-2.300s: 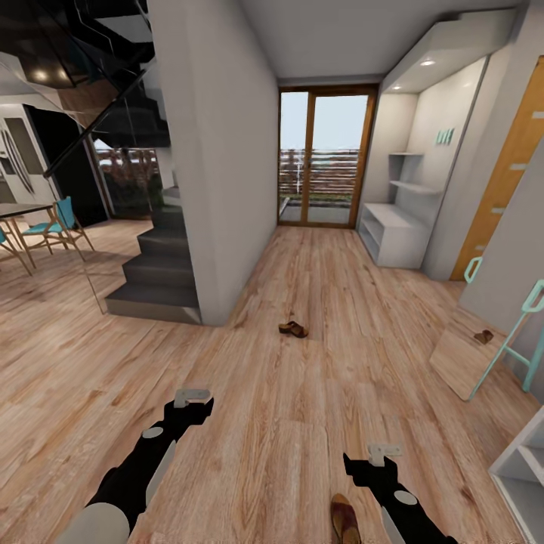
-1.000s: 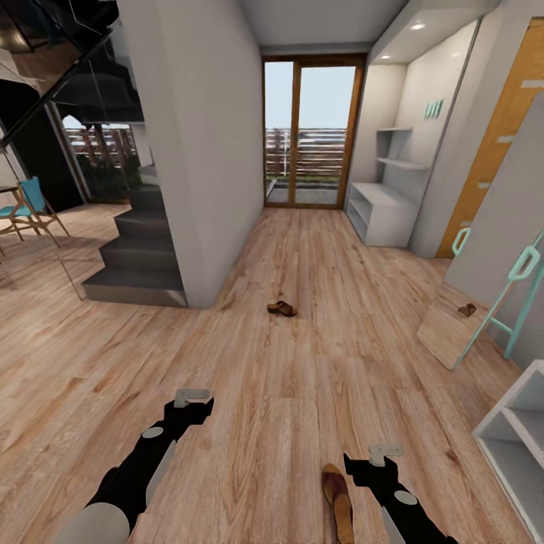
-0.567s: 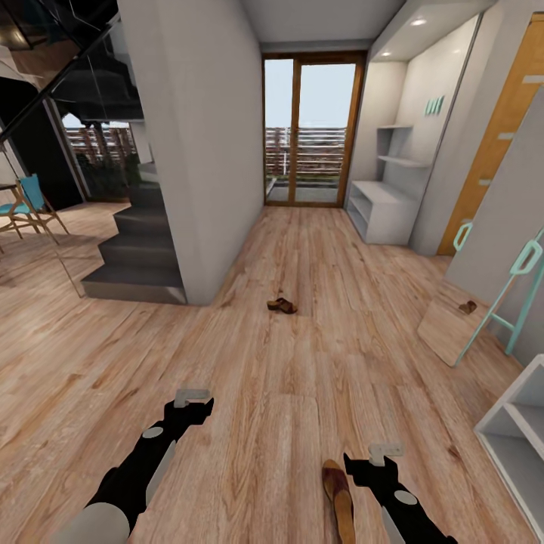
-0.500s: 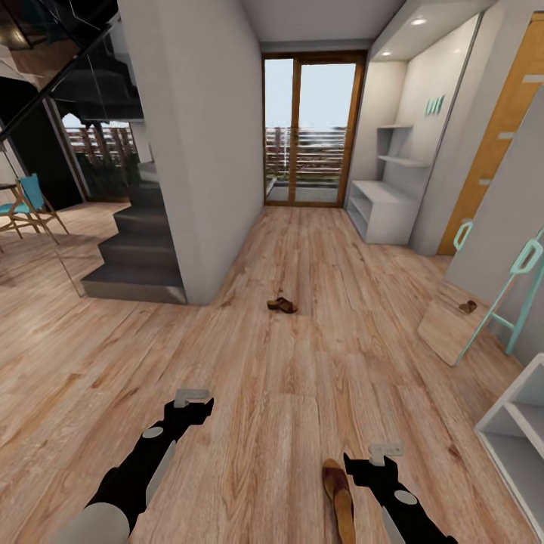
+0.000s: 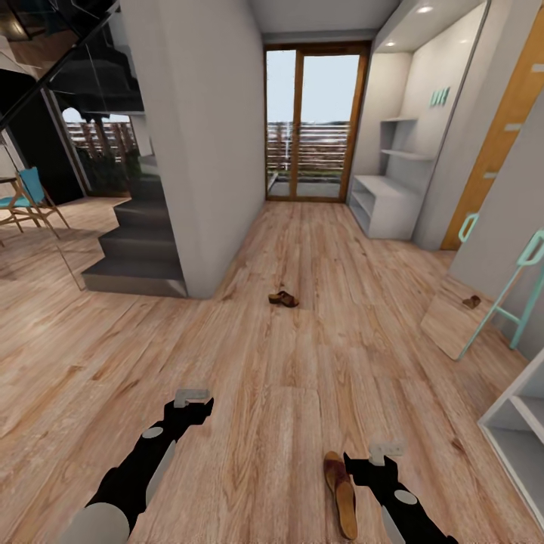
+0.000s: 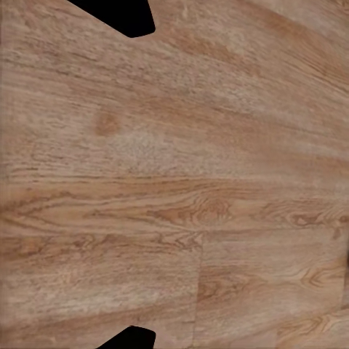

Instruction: Pick up the two gym shoes and the two sandals from the corridor floor and place them onto the hallstand (shoe rack) in the corridor, making sure they are on the rack and not on the floor. Arrange them so the two gym shoes are next to each other and the two sandals are next to each other.

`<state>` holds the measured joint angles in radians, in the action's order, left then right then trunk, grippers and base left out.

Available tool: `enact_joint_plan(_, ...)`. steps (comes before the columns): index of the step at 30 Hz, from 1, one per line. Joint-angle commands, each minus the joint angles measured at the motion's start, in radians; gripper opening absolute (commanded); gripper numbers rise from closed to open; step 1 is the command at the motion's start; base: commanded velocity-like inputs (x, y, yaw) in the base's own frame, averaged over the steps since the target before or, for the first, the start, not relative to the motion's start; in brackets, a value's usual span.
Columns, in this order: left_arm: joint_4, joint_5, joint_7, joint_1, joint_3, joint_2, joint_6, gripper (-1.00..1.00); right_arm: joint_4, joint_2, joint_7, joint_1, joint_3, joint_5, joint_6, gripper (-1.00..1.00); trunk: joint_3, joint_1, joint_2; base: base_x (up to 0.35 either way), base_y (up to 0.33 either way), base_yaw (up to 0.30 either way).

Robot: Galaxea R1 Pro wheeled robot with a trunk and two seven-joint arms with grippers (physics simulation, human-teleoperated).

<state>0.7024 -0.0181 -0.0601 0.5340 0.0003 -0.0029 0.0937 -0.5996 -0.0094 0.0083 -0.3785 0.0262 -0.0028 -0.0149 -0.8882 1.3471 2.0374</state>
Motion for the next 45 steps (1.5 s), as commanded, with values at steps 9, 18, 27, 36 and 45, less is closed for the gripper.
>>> enact_joint_plan(9, 0.002, -0.002, -0.003, 0.000, 0.001, 0.001, 0.006, 1.00, 0.001, 0.000, 0.002, 0.000, 0.001, 0.000, -0.002, 1.00, -0.044, 0.034, 0.064, 0.000, 0.000, 0.012)
enact_joint_plan(18, 0.003, -0.002, -0.003, 0.001, 0.001, 0.001, 0.006, 1.00, 0.001, 0.000, 0.002, 0.000, 0.001, 0.000, -0.001, 1.00, -0.086, 0.069, 0.127, 0.000, 0.000, 0.000)
enact_joint_plan(27, 0.003, -0.002, -0.003, 0.001, 0.001, 0.001, 0.006, 1.00, 0.001, 0.000, 0.003, 0.000, 0.001, 0.000, -0.002, 1.00, -0.129, 0.103, 0.190, 0.000, 0.000, 0.000)
enact_joint_plan(36, 0.003, -0.002, -0.003, 0.001, 0.001, 0.001, 0.006, 1.00, -0.001, 0.000, 0.002, 0.000, 0.001, 0.000, -0.002, 1.00, -0.160, 0.138, 0.253, 0.000, 0.000, 0.000)
enact_joint_plan(45, 0.003, -0.002, -0.003, 0.001, 0.001, 0.001, 0.006, 1.00, -0.002, 0.000, 0.002, 0.000, 0.001, 0.000, -0.002, 1.00, -0.198, 0.172, 0.316, 0.000, 0.000, 0.000)
